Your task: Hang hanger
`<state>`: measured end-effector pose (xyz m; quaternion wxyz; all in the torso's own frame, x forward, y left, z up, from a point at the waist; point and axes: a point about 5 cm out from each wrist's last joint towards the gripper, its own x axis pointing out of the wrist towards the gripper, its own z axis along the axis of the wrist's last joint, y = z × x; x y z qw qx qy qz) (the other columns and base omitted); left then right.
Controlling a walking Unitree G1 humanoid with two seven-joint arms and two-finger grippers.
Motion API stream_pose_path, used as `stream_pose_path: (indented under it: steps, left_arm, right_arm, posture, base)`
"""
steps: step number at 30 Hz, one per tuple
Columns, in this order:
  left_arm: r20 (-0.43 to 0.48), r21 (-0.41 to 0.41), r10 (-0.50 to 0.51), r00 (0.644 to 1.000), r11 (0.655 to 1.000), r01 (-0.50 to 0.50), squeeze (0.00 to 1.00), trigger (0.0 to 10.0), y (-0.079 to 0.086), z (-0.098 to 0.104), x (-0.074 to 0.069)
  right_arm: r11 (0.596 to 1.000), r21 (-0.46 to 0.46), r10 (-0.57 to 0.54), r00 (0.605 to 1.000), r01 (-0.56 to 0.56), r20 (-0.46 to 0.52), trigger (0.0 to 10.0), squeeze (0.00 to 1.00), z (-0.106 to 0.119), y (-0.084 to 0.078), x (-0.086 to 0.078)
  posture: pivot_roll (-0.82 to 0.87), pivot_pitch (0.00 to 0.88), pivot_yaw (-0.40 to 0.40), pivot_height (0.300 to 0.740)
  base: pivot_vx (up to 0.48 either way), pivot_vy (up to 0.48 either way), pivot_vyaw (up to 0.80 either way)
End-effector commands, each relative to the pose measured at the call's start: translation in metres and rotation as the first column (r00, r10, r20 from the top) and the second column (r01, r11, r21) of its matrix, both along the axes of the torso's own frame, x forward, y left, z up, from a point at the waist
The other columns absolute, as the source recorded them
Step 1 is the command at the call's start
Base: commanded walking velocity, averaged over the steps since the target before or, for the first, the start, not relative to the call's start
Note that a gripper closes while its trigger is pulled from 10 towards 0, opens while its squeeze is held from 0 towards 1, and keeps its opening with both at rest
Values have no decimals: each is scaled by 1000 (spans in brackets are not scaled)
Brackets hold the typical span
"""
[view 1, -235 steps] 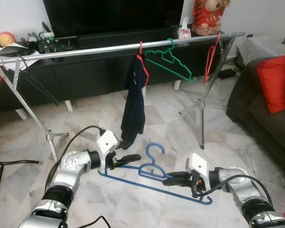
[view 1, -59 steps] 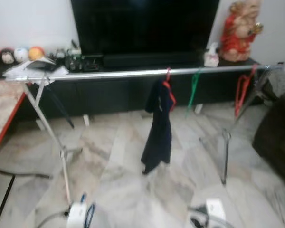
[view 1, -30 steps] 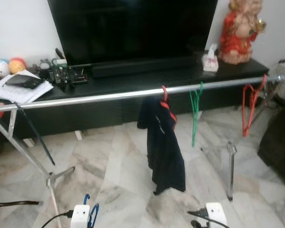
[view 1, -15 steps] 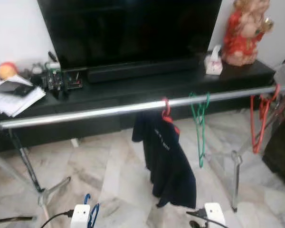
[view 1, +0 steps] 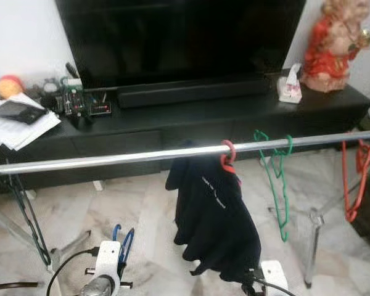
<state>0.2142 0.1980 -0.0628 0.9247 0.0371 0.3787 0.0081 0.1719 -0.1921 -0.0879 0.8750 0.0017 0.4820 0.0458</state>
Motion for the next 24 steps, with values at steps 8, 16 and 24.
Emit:
stream_pose_path:
  steps: [8, 16, 24]
  left_arm:
    - [-32, 41, -8, 999, 999, 10, 0, 10000, 1, -6, -11]
    - [-43, 47, 9, 999, 999, -7, 0, 10000, 5, -8, -14]
    - [-32, 53, 15, 999, 999, -13, 0, 10000, 6, -6, -11]
  right_arm:
    - [1000, 4, -10, 1000, 10, 0, 10000, 0, 0, -1, -2]
    - [1000, 1, -15, 1000, 15, 0, 10000, 0, 0, -2, -1]
    - [1000, 2, -14, 1000, 14, 2, 10000, 0, 0, -2, -1]
  posture:
    - [-44, 9, -33, 740]
    - [-41, 18, -37, 740]
    - [-40, 24, -39, 740]
  base:
    - [0, 0, 0]
    - [0, -289, 0]
    - [0, -332, 0]
